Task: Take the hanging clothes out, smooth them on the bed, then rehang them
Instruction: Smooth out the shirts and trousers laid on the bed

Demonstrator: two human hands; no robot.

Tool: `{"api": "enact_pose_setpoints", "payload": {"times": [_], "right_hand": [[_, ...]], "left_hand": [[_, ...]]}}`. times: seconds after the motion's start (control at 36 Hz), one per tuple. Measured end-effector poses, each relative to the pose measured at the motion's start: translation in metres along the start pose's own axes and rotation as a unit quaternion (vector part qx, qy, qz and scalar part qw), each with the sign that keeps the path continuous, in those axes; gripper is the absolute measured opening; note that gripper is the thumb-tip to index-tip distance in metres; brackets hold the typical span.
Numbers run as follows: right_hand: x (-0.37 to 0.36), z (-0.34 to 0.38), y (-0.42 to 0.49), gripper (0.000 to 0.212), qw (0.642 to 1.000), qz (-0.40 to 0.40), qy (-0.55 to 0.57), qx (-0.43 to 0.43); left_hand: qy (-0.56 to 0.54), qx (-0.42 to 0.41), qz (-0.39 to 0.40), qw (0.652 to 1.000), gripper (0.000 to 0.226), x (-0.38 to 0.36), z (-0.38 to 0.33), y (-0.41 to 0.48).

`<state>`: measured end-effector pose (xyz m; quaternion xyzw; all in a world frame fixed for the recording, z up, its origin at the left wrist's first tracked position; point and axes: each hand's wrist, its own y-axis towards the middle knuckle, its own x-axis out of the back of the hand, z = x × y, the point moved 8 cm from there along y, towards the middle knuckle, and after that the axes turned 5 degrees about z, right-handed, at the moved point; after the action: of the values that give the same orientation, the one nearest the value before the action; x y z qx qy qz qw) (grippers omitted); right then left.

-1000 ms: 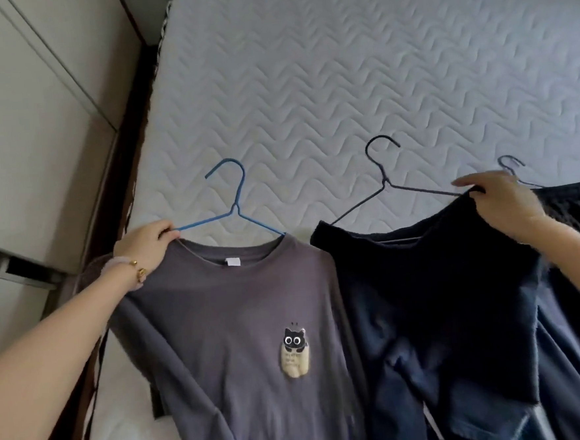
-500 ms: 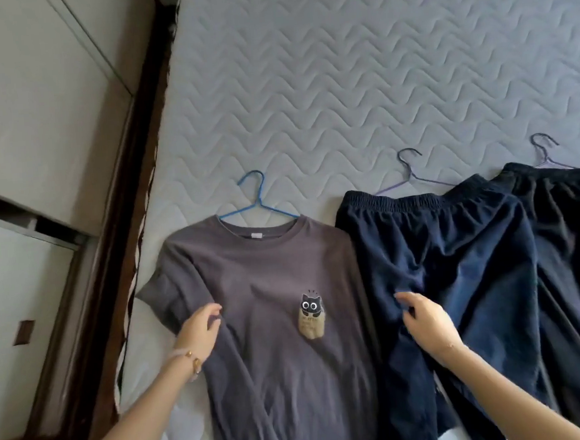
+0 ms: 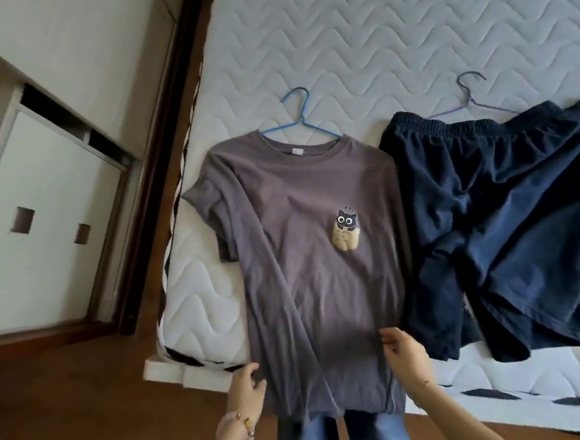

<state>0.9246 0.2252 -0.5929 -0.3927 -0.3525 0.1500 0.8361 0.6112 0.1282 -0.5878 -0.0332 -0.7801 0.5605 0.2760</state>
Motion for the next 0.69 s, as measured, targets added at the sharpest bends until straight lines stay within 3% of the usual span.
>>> {"api": "enact_pose_setpoints", "payload": {"times": [0.31,0.39,0.5,0.61,0.69], "right_hand": [[-0.034,-0.033,-0.026,0.039,0.991,-0.076,0.106,-0.019],[-0.035,-0.04,-0.034,0.037,0.986,-0.126,0.106,-0.029],[-0.037,-0.054,-0.045,0.041,0.973,-0.207,0.082,-0.063],[-0.047,-0.07,-0.051,0.039,0.967,-0.219,0.078,-0.105],[-0.053,-0.075,-0.05,0.029,0.961,-0.21,0.12,-0.132]], "left_hand": [[0.026,-0.065,-0.102,0.992,0.038,-0.015,-0.005,-0.009],[-0.002,-0.05,-0.083,0.995,0.048,-0.032,-0.012,-0.002],[-0.021,-0.045,-0.078,0.996,0.032,-0.033,-0.015,0.007],[-0.146,-0.094,-0.002,0.985,0.032,-0.031,0.0,0.014],[-0.217,-0.106,0.065,0.968,0.018,-0.022,0.026,0.016]]}}
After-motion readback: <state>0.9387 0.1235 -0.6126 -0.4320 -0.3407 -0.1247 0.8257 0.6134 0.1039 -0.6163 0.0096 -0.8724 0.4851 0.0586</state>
